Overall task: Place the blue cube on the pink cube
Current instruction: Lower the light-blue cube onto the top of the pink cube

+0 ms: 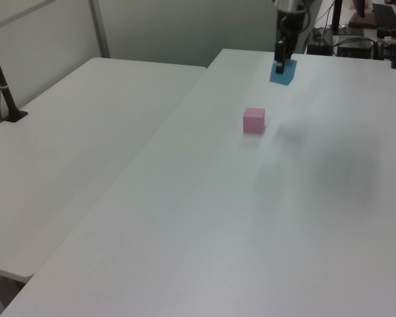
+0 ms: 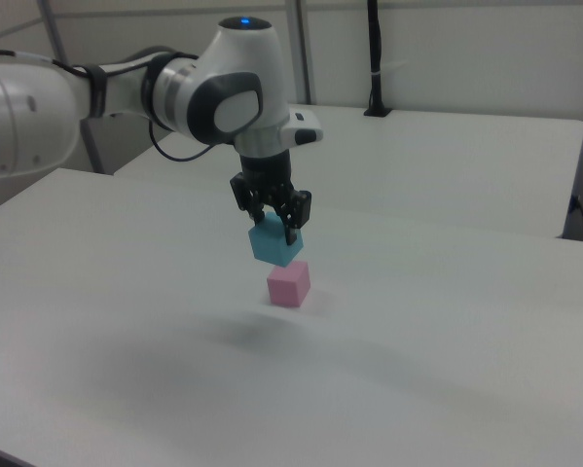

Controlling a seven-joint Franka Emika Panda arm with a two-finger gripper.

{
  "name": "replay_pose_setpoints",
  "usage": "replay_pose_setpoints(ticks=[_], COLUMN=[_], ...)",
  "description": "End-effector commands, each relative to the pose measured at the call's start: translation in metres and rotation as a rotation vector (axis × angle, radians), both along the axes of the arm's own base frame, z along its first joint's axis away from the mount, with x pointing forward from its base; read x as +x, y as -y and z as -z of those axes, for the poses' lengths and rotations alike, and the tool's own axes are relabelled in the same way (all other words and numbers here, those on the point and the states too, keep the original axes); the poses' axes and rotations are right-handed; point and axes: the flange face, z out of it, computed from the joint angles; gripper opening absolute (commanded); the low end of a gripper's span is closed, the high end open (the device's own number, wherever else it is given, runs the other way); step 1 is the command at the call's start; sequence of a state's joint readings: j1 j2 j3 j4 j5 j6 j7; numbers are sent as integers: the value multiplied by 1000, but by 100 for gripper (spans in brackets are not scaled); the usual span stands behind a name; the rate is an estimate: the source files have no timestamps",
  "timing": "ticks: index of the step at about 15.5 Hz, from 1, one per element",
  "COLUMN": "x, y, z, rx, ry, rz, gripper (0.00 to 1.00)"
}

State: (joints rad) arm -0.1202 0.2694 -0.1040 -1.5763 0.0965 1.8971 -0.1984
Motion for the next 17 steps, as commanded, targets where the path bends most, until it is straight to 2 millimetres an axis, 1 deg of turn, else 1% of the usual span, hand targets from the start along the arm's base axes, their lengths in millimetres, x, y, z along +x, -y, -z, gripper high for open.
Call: replay_pose_setpoints(ticks=[1,4,6,9,10,13,17], x=[34,45,52,59,62,65,67], y=[-25,-36,-42,-44,-43,-45,-48], z=[21,38,52,68,69,80,79], rx=[-11,-22,-27,-33,-37,-45,-60], ry=[10,25,36,44,65,63,74], rz=[-13,-30,-39,-41,-32,-26,-22], gripper=[52,52,52,52,52,52,53])
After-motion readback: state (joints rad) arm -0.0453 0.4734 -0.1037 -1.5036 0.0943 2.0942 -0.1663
